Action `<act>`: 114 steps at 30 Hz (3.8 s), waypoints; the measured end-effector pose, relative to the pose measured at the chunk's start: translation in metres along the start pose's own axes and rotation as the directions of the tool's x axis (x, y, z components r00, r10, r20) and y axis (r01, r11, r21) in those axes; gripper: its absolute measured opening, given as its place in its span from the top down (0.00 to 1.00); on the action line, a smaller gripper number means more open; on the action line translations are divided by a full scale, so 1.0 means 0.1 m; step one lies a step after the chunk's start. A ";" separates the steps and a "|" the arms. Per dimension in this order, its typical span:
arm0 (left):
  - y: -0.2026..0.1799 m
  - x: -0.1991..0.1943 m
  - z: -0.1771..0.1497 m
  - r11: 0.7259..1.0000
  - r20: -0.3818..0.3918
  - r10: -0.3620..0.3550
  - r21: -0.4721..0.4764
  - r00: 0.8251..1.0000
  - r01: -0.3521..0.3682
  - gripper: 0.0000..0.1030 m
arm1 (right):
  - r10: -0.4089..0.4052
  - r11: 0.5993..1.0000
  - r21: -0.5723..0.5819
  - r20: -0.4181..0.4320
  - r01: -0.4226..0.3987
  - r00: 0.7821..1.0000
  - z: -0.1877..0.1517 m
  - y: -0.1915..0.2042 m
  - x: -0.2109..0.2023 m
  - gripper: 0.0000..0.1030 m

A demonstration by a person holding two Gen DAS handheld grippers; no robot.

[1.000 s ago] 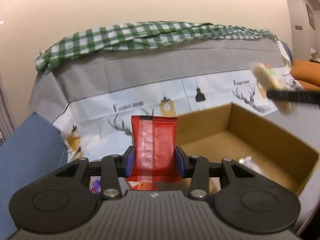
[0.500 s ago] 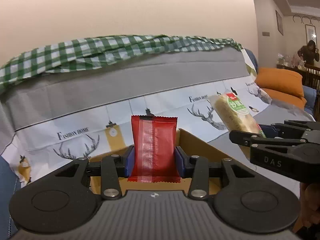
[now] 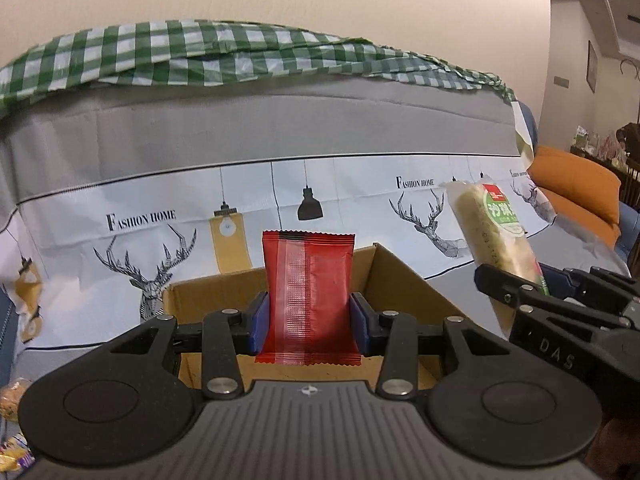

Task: Organize snacks
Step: 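Open the left tool over the box while the right tool releases the green-labelled bag inside, then move both empty tools from the box back to the snack pile, then close the right tool on the red spicy-strip packet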

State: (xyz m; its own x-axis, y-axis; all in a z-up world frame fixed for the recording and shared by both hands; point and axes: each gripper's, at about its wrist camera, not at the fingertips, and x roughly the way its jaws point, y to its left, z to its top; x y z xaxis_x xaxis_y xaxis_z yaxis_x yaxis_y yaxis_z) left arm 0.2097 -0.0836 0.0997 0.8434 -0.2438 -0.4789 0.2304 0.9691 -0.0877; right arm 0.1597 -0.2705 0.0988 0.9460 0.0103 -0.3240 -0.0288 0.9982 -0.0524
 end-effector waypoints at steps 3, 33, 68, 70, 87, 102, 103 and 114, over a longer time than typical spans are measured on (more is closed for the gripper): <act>0.00 0.04 0.01 1.000 -0.008 -0.013 -0.016 1.000 0.013 0.55 | -0.001 1.000 0.000 0.006 0.001 1.000 0.01 0.06 0.00 0.64; 0.12 -0.35 -0.10 0.992 0.124 -0.040 0.120 0.991 0.025 0.69 | -0.073 0.997 0.003 0.009 0.073 0.997 -0.02 0.19 -0.05 0.37; 2.18 -0.59 -0.85 0.877 -0.259 0.377 -0.209 0.889 -0.433 0.75 | 0.260 0.965 0.019 -0.013 -0.260 0.965 -0.24 1.58 -0.29 0.88; 2.26 -0.60 -0.83 0.854 -0.264 0.401 -0.239 0.877 -0.463 0.73 | 0.288 0.957 -0.006 -0.021 -0.289 0.957 -0.27 1.76 -0.30 0.88; 2.54 -0.63 -0.77 0.781 -0.230 0.505 -0.289 0.832 -0.554 0.68 | 0.227 0.946 -0.178 -0.231 -0.270 0.946 -0.74 2.99 0.32 0.88; 2.57 -0.55 -0.82 0.793 -0.251 0.495 -0.260 0.832 -0.551 0.61 | 0.021 0.963 -0.234 -0.423 -0.131 0.906 -1.14 3.20 1.21 0.50; 2.57 -0.56 -0.82 0.794 -0.250 0.494 -0.261 0.833 -0.549 0.61 | 0.020 0.965 -0.226 -0.437 -0.132 0.899 -1.16 3.19 1.24 0.51; 2.57 -0.61 -0.83 0.797 -0.245 0.492 -0.258 0.835 -0.546 0.60 | 0.095 0.969 -0.158 -0.469 -0.189 0.878 -1.17 3.03 1.27 0.76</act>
State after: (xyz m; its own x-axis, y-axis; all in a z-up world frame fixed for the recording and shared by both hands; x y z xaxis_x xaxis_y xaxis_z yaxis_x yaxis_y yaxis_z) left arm 0.1774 0.1830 0.0340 0.6987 0.2824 -0.6573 -0.4016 0.9152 -0.0337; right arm 0.2331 0.0260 -0.0683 0.6768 0.0758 -0.7322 -0.2574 0.9563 -0.1390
